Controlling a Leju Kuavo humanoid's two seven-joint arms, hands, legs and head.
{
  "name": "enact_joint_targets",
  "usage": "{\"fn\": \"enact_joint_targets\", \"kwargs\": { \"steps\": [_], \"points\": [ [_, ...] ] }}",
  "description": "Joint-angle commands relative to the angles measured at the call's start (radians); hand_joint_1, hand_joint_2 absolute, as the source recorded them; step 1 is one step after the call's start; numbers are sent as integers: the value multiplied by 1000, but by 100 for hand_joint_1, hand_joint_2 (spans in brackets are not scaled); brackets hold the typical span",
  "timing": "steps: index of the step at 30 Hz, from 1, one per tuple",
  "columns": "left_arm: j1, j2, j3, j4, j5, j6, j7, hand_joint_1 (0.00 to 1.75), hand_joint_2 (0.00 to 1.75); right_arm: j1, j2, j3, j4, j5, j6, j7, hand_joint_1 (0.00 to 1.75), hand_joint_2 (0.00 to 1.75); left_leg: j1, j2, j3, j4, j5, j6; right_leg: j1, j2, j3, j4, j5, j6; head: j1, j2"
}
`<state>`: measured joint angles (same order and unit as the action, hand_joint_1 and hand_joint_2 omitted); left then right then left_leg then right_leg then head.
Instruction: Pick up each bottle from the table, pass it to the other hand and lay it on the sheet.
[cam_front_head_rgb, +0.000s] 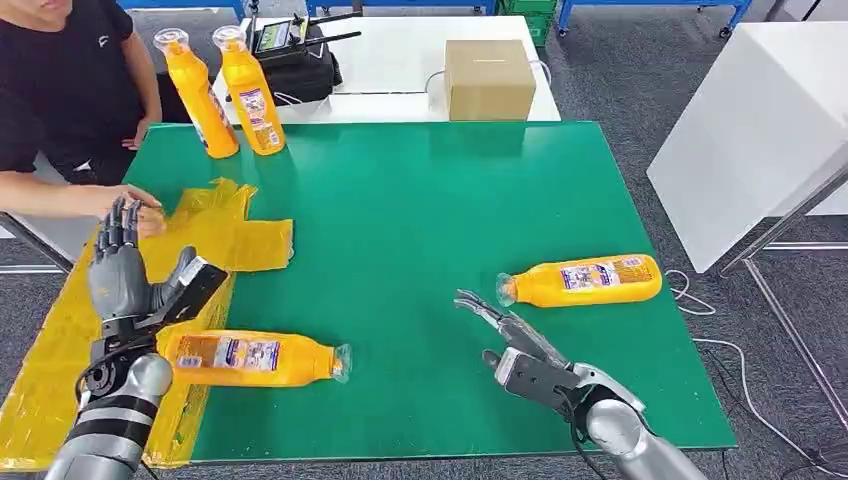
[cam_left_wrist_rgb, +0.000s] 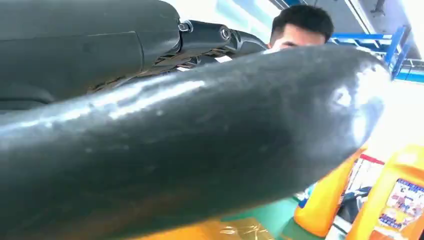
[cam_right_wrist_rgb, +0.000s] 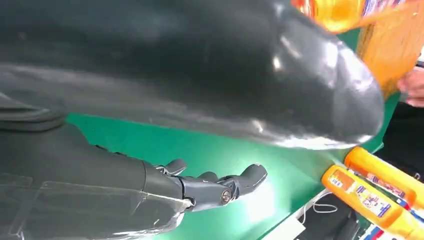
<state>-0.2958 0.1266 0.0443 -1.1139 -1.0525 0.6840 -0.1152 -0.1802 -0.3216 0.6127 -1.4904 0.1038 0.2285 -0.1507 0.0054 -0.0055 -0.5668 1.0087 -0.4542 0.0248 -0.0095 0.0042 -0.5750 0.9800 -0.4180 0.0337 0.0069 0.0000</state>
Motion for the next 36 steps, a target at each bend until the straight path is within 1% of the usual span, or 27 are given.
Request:
{"fn": "enact_joint_targets", "kwargs": {
  "steps": [1, 2, 3, 4, 5, 7, 8, 9, 11, 12, 13, 14, 15, 16, 17, 18, 19, 23, 28, 31, 32, 33, 36],
  "points": [
    [45, -71, 42, -123, 302, -104, -154, 0, 0, 25, -21, -12, 3, 19, -27, -10, 0, 0, 1, 1, 5, -2, -2, -1, 2, 0, 5, -3, -1, -1, 0, 0],
    [72, -83, 42, -176, 400, -173, -180, 0, 0, 50, -27, -34, -21, 26, -38, -14, 0, 0, 1, -1, 2, -1, -1, 0, 1, -1, 3, -1, -1, 0, 0, 0],
    [102, -94, 40, -231, 488, -242, -195, 0, 0, 82, -36, -63, -50, 48, -52, -16, 0, 0, 1, -2, 3, -1, -2, 0, 1, -2, 4, -2, -2, -1, 0, 0],
    [145, -107, 37, -307, 738, -438, -239, 0, 0, 115, -56, -95, -83, 90, -83, -3, 0, 175, 1, -1, 4, -1, -2, -1, 1, -2, 5, -2, -2, -1, 0, 0],
    [222, -108, 32, -409, 882, -559, -248, 0, 0, 166, -108, -149, -138, 133, -113, 14, 0, 175, 1, -2, 1, 0, -1, 0, 1, -3, 2, -1, -2, 0, 0, 0],
    [321, -113, 21, -524, 988, -641, -255, 0, 0, 251, -172, -268, -216, 170, -134, 8, 0, 175, 0, -2, 3, 0, -4, 1, 0, -3, 4, -1, -4, 0, 0, 0],
    [350, -116, 14, -560, 1035, -682, -267, 0, 0, 286, -183, -334, -244, 194, -137, 5, 0, 175, 0, -3, 3, 0, -4, 1, 0, -3, 4, -1, -4, 1, 0, 0],
    [393, -131, 19, -607, 1053, -695, -273, 0, 0, 332, -195, -428, -281, 248, -159, 12, 0, 175, 0, -3, 4, 1, -6, 1, 0, -3, 5, -1, -6, 1, 0, 0],
    [438, -152, 15, -669, 1056, -710, -278, 0, 0, 399, -192, -601, -334, 404, -238, 63, 0, 175, -2, -3, 2, 2, -6, 2, -2, -4, 3, 0, -6, 2, 0, 0],
    [445, -155, 12, -680, 1048, -708, -277, 0, 0, 411, -175, -657, -347, 429, -222, 57, 0, 175, -2, -2, 1, 2, -6, 2, -2, -2, 3, 0, -5, 1, 0, 0],
    [447, -162, 13, -688, 1042, -706, -276, 0, 0, 412, -151, -697, -353, 496, -251, 65, 0, 175, -3, -2, -2, 2, -6, 2, -2, -3, 0, 0, -4, 1, 0, 0],
    [450, -171, 14, -697, 1040, -710, -272, 0, 0, 403, -110, -735, -347, 616, -333, 95, 0, 175, -3, -2, -3, 1, -4, 2, -3, -2, -3, -1, -2, 1, 0, 0],
    [449, -172, 13, -699, 1036, -711, -267, 0, 0, 398, -98, -745, -344, 644, -349, 105, 0, 175, -3, -1, -2, 2, -6, 3, -2, -2, -2, -1, -3, 1, 0, 0],
    [449, -172, 13, -699, 1036, -711, -267, 0, 0, 398, -98, -745, -344, 644, -349, 105, 0, 175, -3, -1, -2, 1, -6, 3, -3, -2, -1, -1, -4, 3, 0, 0],
    [444, -172, 11, -697, 1034, -713, -264, 0, 0, 391, -88, -740, -338, 655, -352, 108, 0, 175, -3, -1, -3, 0, -5, 3, -3, -1, -2, -2, -3, 3, 0, 0],
    [441, -172, 12, -694, 1034, -713, -265, 0, 0, 388, -82, -736, -334, 661, -354, 108, 0, 175, -2, -1, 1, 0, -7, 2, -2, -2, 2, -3, -5, 2, 0, 0],
    [439, -172, 13, -691, 1034, -713, -265, 0, 0, 386, -79, -731, -332, 666, -355, 108, 0, 175, -3, -1, -1, 0, -5, 3, -3, -1, -1, -3, -3, 3, 0, 0],
    [439, -172, 13, -691, 1034, -713, -265, 0, 0, 386, -79, -731, -332, 666, -355, 108, 0, 175, -3, 0, 2, -1, -5, 2, -2, -1, 2, -3, -3, 2, 0, 0],
    [439, -172, 13, -691, 1034, -713, -265, 0, 0, 386, -79, -731, -332, 666, -355, 108, 0, 175, -2, 0, 2, -1, -5, 3, -1, 0, 1, -2, -3, 3, 0, 0],
    [439, -172, 13, -691, 1034, -713, -265, 0, 0, 386, -79, -731, -332, 666, -355, 108, 0, 175, -1, 1, 5, -2, -6, 2, 0, -1, 5, -4, -4, 2, 0, 0],
    [436, -177, 18, -686, 1036, -717, -260, 0, 0, 382, -76, -730, -323, 696, -365, 121, 0, 175, -1, 1, 4, -1, -5, 2, 0, 0, 4, -3, -3, 2, 0, 0],
    [435, -179, 17, -685, 1036, -722, -257, 0, 0, 380, -76, -734, -313, 699, -360, 128, 0, 175, -1, 0, 2, -1, -5, 2, -1, 0, 2, -2, -3, 3, 0, 0],
    [426, -181, 12, -679, 1034, -729, -253, 0, 0, 366, -106, -730, -275, 713, -306, 153, 0, 175, -1, 0, 3, -1, -5, 2, 0, 0, 4, -4, -3, 3, 0, 0]
  ]
}}
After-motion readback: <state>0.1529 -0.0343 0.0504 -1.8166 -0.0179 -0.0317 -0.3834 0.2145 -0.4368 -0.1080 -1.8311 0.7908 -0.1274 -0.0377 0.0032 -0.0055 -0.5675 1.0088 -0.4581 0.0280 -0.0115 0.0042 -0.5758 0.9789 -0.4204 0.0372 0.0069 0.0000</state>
